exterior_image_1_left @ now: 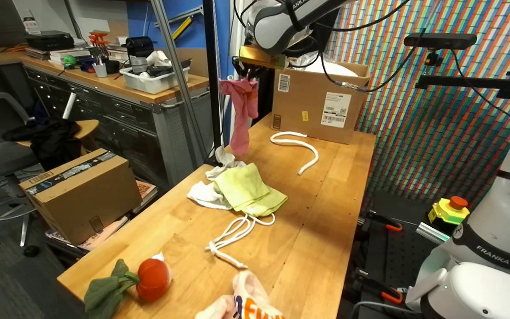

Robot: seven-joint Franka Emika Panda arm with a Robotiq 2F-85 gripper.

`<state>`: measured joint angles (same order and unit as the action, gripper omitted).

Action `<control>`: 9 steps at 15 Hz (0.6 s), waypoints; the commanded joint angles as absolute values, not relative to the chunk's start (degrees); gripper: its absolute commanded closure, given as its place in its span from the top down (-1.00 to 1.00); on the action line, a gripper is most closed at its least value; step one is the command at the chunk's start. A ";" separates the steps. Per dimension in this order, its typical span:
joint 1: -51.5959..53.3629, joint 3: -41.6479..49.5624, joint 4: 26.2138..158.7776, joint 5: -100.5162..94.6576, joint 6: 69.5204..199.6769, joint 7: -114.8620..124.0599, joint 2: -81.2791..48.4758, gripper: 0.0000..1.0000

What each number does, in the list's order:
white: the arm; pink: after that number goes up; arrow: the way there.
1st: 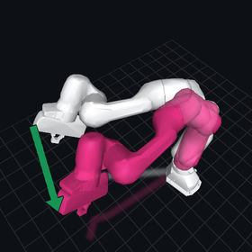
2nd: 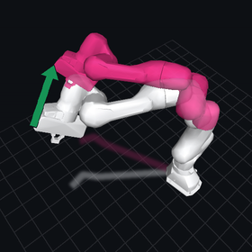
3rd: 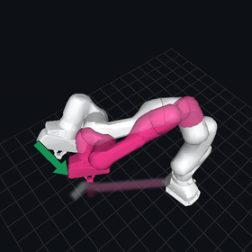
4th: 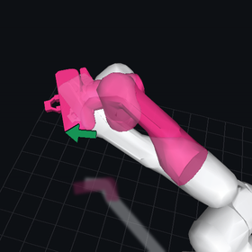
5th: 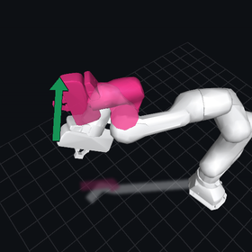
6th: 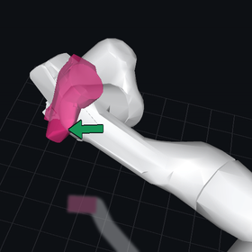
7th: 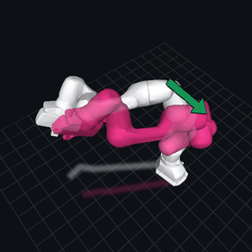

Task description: Move the white rope to the right, move the radish to the left, move the peach shirt to the left, move the pink shirt to the right, move the yellow towel to the right, move the white towel forwards

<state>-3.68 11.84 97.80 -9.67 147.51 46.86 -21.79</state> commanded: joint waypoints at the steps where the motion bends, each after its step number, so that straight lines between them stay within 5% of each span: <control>1: -2.44 14.78 91.34 -10.10 145.46 49.74 -26.58 -0.93; 9: -3.00 15.33 87.94 -8.61 142.42 49.88 -32.98 -0.93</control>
